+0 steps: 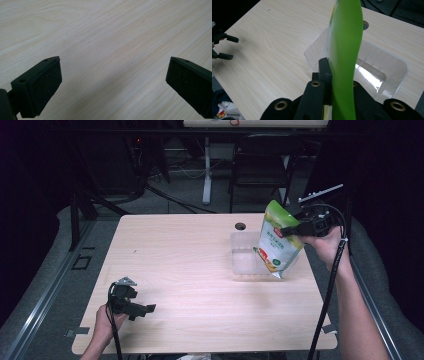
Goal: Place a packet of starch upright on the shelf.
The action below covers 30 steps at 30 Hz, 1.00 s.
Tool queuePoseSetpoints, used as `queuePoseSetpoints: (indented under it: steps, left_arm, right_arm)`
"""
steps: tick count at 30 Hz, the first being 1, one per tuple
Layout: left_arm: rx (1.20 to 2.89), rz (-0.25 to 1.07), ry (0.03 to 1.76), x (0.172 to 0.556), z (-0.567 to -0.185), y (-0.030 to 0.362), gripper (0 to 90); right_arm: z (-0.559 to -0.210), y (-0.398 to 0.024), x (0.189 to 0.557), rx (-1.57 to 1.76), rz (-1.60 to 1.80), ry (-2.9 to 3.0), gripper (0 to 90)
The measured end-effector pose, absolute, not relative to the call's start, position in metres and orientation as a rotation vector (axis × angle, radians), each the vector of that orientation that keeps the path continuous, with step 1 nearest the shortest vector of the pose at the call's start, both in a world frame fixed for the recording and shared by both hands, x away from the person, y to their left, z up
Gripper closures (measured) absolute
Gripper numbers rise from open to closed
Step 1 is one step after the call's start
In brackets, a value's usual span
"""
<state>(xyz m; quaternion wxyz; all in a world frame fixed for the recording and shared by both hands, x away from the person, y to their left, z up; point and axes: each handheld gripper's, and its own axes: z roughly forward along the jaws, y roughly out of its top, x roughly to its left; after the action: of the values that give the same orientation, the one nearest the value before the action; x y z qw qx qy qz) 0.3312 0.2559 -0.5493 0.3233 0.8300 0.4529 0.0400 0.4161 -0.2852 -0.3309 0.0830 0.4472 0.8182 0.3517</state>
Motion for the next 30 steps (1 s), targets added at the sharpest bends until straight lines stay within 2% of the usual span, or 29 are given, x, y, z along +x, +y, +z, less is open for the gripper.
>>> queuePoseSetpoints:
  steps: [30]
  left_arm:
    - [2.181,0.096,1.194,0.332,-0.550,0.255,0.3]
  right_arm:
    - [-0.337,-0.318,0.438,1.521,1.091,2.222,90.0]
